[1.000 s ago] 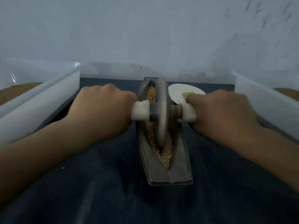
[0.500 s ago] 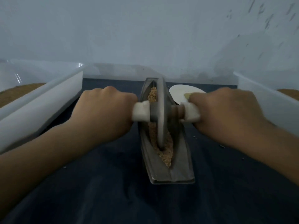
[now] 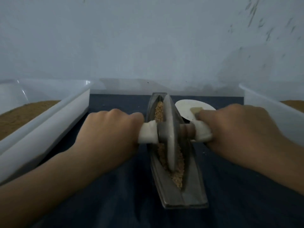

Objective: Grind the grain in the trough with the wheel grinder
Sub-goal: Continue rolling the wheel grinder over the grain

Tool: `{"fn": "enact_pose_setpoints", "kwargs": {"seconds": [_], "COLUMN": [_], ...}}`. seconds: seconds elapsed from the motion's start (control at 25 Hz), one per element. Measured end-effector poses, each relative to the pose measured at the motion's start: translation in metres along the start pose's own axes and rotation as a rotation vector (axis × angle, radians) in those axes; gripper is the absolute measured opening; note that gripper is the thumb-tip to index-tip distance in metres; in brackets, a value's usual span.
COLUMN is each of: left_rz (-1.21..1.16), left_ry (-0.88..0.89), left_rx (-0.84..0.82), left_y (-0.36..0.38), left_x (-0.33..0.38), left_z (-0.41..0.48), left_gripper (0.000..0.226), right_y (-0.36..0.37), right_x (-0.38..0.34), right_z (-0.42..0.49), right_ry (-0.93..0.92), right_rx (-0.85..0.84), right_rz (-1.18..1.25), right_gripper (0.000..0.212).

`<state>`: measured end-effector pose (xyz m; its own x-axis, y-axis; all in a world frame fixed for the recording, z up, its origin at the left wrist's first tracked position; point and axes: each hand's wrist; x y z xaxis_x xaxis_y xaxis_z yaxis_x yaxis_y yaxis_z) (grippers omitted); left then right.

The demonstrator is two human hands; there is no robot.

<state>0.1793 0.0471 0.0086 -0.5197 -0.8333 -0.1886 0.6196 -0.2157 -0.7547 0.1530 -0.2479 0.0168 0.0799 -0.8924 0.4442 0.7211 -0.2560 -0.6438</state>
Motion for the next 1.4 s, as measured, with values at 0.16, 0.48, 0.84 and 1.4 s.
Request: {"fn": "enact_pose_setpoints", "kwargs": {"seconds": [0.16,0.48,0.84,1.4], "left_rz": [0.133,0.034,-0.004,0.08], "left_ry": [-0.188,-0.108,-0.356,-0.252], "left_rx": [-0.123,-0.058,-0.285,-0.344], "left_y": [0.021,0.013,0.038,0.027], "left_x": [0.004,0.003,-0.009,-0.004], "left_z": [0.047,0.022,0.088,0.092], "left_gripper": [0.013,0.032,0.015,0.02], "right_y": [0.025,0.019,0.041,0.042], "right_x": [-0.013,-0.004,-0.016,-0.014], "right_z": [0.049,0.029,0.098,0.081], "right_ry": [0.151,0.004,0.161,0.112], "right_rx": [-0.212,-0.029,-0.353,-0.355], "right_rz": [-0.029,-0.056,0.013,0.086], "right_gripper": [0.014,0.035,0.013,0.014]}}
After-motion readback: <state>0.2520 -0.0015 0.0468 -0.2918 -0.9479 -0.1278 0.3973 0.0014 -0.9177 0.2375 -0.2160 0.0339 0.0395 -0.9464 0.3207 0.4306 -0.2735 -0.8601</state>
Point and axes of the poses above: each hand's wrist, its own z-axis towards the middle knuckle, its own y-axis out of the palm, x = y × z, and after that the axes turned 10 degrees about -z, right-handed
